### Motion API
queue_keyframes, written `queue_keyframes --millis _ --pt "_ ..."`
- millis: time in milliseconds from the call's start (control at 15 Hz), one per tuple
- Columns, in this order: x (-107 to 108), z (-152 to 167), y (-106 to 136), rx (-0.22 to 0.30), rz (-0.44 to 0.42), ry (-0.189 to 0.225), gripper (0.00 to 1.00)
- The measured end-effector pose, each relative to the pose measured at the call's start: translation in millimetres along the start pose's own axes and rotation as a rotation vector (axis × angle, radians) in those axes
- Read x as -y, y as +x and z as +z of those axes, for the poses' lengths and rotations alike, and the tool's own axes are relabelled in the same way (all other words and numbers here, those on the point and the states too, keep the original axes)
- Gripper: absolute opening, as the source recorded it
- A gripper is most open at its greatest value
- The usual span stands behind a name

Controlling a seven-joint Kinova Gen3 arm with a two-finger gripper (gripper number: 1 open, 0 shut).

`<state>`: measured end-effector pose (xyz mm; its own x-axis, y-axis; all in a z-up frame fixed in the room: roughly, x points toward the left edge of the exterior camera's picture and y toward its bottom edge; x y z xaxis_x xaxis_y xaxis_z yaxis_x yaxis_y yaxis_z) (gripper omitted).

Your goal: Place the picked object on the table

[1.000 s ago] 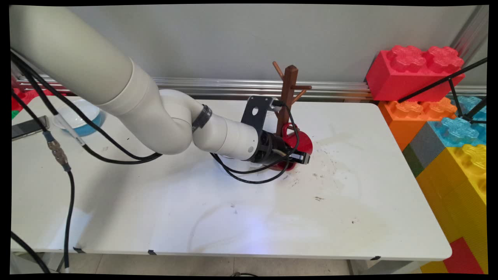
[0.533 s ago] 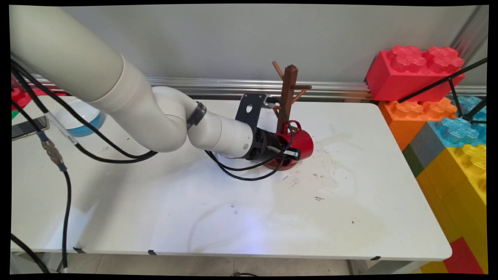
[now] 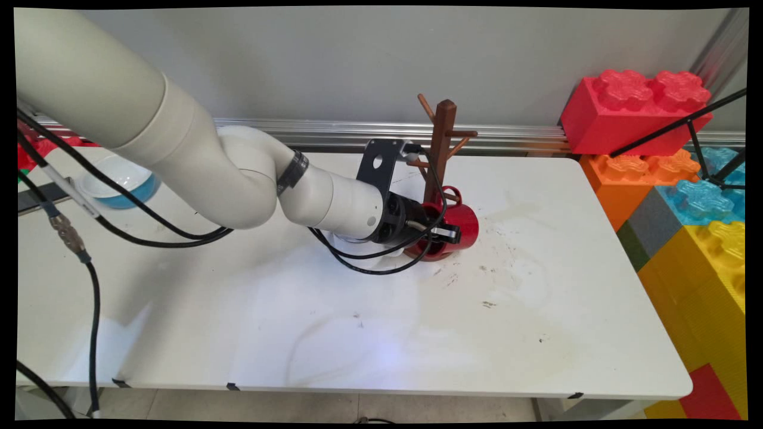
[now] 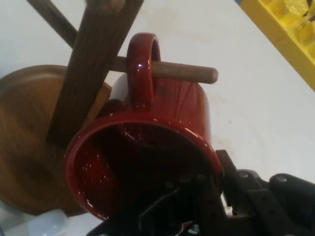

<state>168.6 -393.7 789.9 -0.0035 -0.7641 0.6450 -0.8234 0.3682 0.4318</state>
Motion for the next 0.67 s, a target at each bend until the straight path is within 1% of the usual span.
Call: queue_keyframes --millis 467,667 --pt "-9.4 -8.8 7.7 -0.007 0.010 -0.043 0.00" --pt "-10.9 -14.0 7.7 -0.003 0.014 -0.052 0.00"
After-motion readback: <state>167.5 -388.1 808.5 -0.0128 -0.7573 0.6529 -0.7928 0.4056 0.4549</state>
